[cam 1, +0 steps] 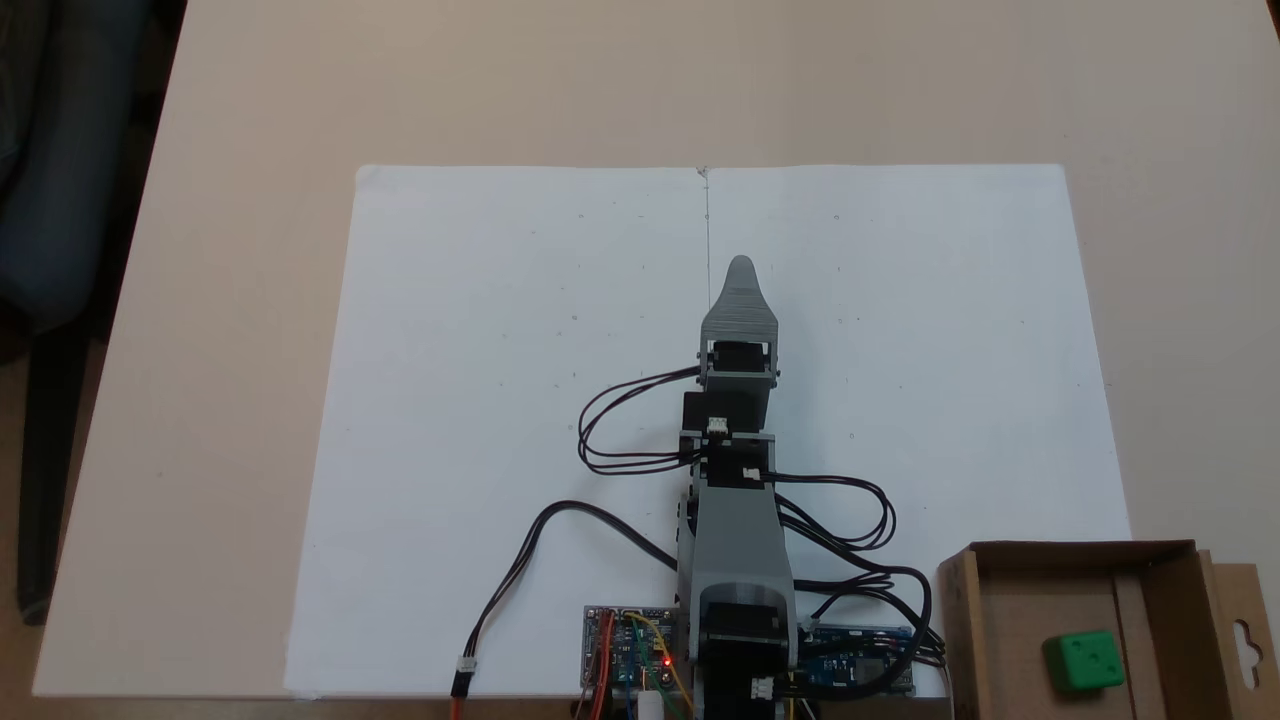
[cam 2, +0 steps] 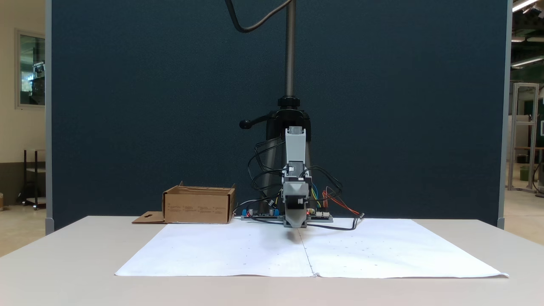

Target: Grasp a green dice and put it in the bin.

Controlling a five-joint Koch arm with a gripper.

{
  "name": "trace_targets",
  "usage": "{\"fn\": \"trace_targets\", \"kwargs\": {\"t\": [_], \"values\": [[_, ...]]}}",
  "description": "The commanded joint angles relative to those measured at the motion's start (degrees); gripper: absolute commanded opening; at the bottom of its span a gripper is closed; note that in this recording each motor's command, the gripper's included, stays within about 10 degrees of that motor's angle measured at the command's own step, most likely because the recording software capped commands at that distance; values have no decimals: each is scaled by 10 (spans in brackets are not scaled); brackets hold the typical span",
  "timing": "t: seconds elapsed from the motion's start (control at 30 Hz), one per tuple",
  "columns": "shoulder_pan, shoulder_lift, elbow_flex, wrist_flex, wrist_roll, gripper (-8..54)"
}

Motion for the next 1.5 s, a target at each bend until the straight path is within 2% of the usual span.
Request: {"fn": "trace_targets", "kwargs": {"t": [0.0, 0.83, 1.47], "values": [[-3, 67, 40, -96, -42, 455], [32, 64, 39, -506, -47, 460], [-25, 62, 39, -502, -48, 458]]}}
